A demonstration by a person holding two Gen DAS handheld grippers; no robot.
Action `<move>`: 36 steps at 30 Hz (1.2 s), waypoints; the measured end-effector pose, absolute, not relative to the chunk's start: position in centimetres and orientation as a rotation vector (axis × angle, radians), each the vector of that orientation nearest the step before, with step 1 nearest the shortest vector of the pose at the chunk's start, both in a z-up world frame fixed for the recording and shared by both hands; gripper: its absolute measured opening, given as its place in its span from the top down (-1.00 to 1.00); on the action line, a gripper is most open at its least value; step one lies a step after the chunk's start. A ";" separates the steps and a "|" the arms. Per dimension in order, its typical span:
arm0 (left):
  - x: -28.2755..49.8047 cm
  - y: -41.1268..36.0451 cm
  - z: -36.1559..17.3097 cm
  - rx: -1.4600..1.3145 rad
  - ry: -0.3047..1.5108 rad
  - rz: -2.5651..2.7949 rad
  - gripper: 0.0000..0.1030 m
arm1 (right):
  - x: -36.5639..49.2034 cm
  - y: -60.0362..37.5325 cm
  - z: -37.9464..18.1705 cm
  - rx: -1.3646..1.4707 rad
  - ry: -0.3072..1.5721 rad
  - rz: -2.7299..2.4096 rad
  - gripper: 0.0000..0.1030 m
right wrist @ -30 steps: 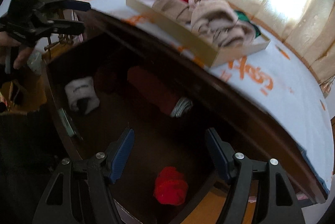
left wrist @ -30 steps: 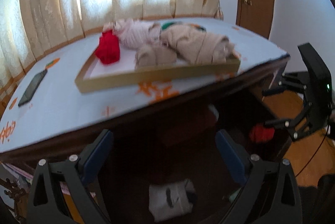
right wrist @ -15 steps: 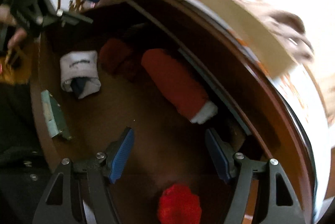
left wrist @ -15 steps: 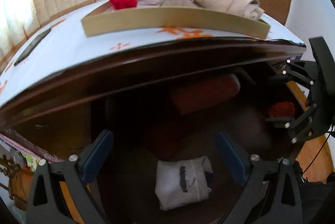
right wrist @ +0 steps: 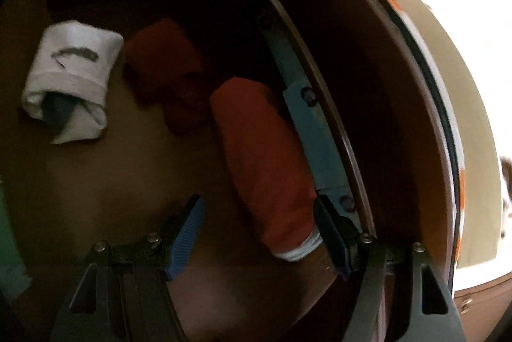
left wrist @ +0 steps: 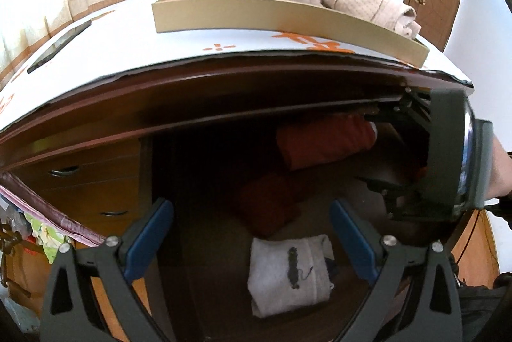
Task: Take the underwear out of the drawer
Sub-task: 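Grasp the maroon underwear with the right gripper while the left gripper reaches for white socks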
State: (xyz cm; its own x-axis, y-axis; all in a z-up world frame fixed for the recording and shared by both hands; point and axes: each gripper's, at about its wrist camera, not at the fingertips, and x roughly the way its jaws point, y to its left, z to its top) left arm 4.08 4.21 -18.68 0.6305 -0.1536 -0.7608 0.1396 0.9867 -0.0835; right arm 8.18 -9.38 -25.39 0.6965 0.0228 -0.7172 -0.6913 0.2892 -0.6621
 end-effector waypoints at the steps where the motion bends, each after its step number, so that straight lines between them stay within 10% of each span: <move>1: 4.0 4.3 -18.7 -0.019 0.871 -0.169 -0.93 | 8.1 -9.2 -25.7 -1.214 0.663 0.526 -0.38; 14: 3.9 4.3 -18.6 -0.028 0.871 -0.178 -0.93 | 7.7 -7.9 -28.4 -1.301 0.597 0.502 -0.35; 16: 3.9 4.1 -18.5 -0.024 0.870 -0.181 -0.93 | 8.3 -7.9 -28.2 -1.289 0.626 0.491 -0.23; 18: 3.8 3.9 -18.4 -0.022 0.869 -0.184 -0.93 | 8.8 -8.1 -28.5 -1.297 0.658 0.470 0.48; 22: 3.8 3.8 -18.5 -0.022 0.872 -0.186 -0.93 | 9.0 -9.0 -27.7 -1.203 0.716 0.490 0.67; 32: 4.2 3.1 -18.6 -0.023 0.881 -0.195 -0.93 | 6.1 -12.0 -22.9 -1.012 0.928 0.728 0.69; 36: 4.4 2.8 -18.6 -0.017 0.887 -0.200 -0.93 | 5.1 -11.7 -21.7 -0.993 0.892 0.737 0.23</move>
State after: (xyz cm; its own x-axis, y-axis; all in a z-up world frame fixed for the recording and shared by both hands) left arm 4.44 2.81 -18.61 0.6143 -0.1806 -0.7681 0.1662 0.9812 -0.0977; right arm 5.07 -11.73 -21.71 0.4505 0.1196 -0.8847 -0.8465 0.3722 -0.3807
